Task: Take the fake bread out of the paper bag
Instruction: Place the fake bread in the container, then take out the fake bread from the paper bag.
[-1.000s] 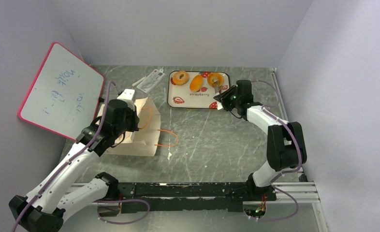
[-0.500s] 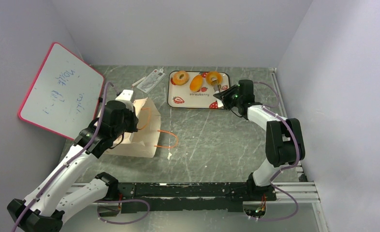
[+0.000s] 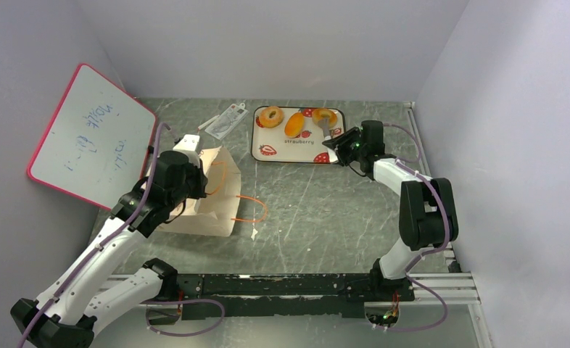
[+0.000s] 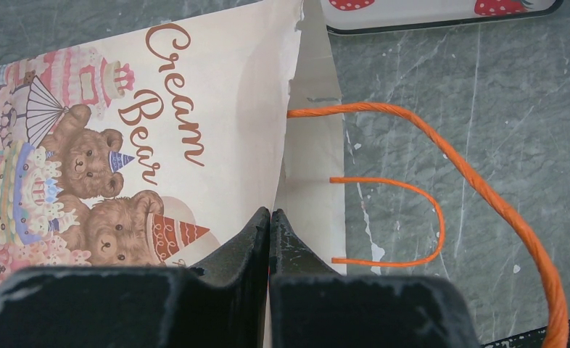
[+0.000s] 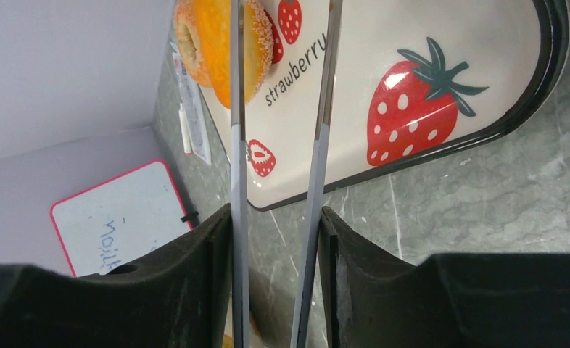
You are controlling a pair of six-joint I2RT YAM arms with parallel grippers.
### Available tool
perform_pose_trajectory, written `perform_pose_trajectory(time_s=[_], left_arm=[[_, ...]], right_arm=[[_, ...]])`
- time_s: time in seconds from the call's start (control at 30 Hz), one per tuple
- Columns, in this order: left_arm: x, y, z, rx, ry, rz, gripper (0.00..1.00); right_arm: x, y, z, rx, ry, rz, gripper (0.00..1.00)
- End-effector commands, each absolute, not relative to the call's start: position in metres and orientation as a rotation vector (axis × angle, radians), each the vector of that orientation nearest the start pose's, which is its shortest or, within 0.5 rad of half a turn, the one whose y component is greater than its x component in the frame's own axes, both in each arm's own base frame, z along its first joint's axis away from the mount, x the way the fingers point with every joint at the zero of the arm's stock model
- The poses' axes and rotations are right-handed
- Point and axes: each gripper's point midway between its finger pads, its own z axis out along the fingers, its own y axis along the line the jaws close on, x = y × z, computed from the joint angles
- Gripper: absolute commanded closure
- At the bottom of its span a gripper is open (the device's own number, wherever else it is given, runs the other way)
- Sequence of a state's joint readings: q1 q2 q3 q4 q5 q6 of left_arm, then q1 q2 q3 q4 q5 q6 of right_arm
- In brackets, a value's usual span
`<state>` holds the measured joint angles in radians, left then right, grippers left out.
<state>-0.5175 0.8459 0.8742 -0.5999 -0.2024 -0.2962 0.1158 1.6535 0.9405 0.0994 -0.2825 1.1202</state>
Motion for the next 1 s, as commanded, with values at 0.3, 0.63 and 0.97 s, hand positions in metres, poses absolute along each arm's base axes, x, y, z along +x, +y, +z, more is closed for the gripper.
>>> perform_pose_trajectory(time_s=[0.3, 0.63, 0.97], left_arm=[[0.251, -0.118, 0.232, 0.087, 2.082, -0.315, 0.93], [0.238, -0.134, 0.240, 0.245, 2.041, -0.419, 0.93], [0.215, -0.161, 0.244, 0.530, 2.039, -0.563, 0.93]], right_arm=[[0.429, 0.128, 0.149, 0.899, 2.059, 0.986, 0.55], [0.392, 0.126, 0.178, 0.810, 2.041, 0.985, 0.55], [0.313, 0.148, 0.214, 0.555, 2.083, 1.023, 0.56]])
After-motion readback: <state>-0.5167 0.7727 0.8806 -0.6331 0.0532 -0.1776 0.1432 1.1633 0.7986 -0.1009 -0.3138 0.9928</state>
